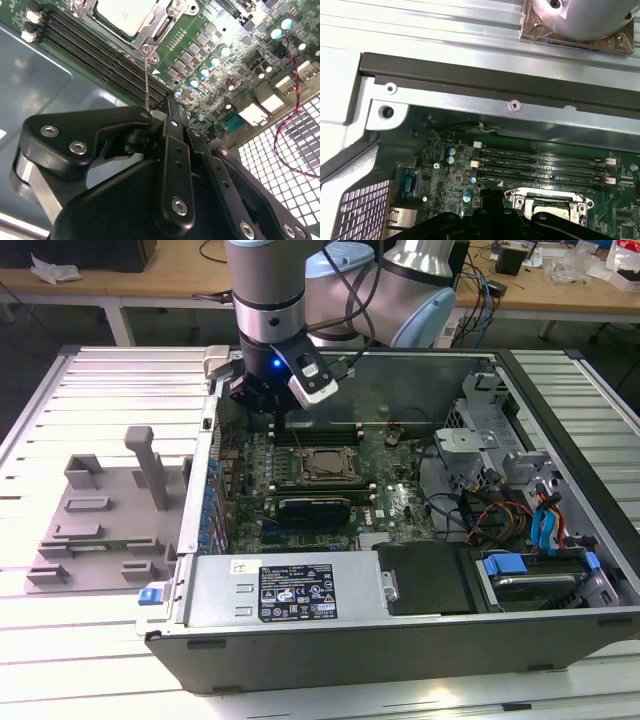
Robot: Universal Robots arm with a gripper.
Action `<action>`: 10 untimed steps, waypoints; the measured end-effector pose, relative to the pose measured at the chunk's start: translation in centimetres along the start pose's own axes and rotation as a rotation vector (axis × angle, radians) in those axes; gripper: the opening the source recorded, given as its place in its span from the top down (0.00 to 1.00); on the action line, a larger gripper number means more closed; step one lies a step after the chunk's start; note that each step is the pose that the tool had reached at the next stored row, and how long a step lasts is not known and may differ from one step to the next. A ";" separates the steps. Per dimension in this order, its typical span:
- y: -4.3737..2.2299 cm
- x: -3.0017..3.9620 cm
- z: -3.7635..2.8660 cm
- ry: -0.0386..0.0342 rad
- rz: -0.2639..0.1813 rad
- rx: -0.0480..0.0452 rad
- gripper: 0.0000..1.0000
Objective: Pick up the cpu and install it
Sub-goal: 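Install the first cpu locking lever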
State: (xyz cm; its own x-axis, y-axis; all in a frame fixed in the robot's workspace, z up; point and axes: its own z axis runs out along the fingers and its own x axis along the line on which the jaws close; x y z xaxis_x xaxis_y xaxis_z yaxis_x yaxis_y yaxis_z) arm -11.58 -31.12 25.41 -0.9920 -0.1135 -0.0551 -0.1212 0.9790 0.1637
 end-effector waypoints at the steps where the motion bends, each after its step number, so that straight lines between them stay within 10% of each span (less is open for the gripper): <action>1: -0.01 -0.03 0.00 0.0001 0.000 0.0000 0.89; 10: -0.08 -0.70 0.03 0.0001 0.000 0.0001 0.89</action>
State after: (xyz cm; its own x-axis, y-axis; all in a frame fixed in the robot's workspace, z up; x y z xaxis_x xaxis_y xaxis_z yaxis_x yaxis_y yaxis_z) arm -10.87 -31.12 25.40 -0.9920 -0.1134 -0.0551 -0.1210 0.9791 0.1636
